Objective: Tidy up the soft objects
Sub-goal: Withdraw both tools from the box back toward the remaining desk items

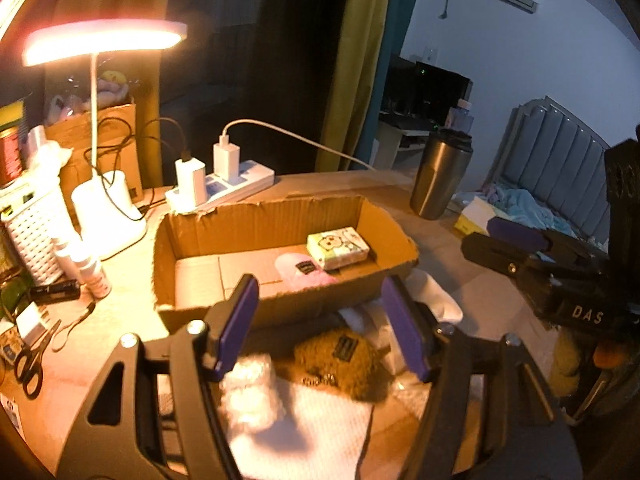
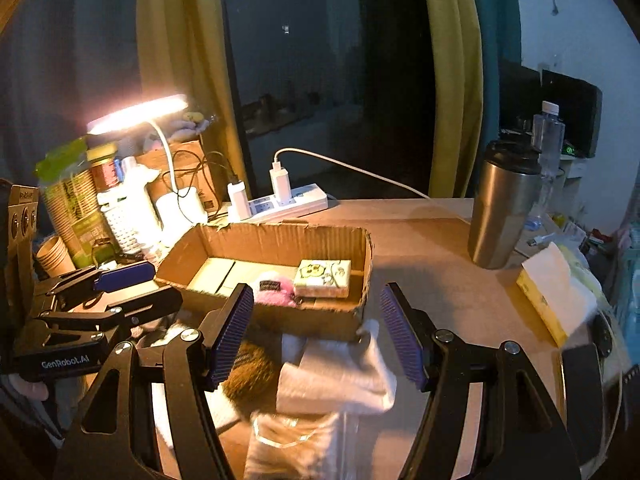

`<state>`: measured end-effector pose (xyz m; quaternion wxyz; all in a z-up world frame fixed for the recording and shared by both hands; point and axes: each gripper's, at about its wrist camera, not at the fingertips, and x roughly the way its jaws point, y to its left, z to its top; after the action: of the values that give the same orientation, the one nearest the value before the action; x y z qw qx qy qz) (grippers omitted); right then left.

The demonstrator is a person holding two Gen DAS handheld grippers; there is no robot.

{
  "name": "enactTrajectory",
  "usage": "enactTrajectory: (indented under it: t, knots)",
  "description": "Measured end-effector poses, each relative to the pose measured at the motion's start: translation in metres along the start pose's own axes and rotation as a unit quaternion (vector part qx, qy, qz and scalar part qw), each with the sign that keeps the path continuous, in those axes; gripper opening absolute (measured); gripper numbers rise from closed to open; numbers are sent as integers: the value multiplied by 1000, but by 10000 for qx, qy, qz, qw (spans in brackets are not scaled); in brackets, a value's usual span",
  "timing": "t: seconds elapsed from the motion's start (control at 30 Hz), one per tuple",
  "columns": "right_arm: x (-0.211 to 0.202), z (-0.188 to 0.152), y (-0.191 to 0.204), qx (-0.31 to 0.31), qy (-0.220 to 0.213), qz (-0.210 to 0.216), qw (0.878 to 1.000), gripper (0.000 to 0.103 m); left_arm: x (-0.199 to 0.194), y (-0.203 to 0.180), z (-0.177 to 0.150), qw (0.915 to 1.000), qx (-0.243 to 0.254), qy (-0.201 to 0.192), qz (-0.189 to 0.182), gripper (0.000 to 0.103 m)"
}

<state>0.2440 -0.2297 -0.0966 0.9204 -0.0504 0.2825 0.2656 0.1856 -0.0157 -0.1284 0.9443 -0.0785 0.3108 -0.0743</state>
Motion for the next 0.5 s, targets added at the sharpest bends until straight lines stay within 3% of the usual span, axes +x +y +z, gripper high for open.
enactTrajectory:
  t: [0.5]
  knots:
    - [-19, -38, 15, 6, 126, -1, 9999, 69, -18, -1, -38, 9999, -56, 130, 34, 66]
